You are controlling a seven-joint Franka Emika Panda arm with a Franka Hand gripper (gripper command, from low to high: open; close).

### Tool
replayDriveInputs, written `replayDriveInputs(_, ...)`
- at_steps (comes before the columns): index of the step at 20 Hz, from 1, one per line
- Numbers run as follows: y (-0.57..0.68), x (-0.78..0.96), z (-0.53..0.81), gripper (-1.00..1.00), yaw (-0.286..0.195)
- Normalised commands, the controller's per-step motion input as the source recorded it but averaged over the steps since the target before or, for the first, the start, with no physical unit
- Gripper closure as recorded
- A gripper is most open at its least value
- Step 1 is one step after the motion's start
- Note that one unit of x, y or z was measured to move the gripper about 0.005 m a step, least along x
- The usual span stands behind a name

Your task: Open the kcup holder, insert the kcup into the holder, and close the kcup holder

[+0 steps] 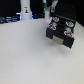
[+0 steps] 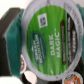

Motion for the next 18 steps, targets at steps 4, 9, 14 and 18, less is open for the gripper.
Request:
replayDriveInputs(4,0.69,0.16,0.2,1.0,0.011)
replayDriveInputs(9,0.68,0.13,0.1,1.0,0.02)
replayDriveInputs(14,0.65,0.1,0.01,1.0,0.032)
replayDriveInputs(18,0.48,0.13,-0.06,1.0,0.033)
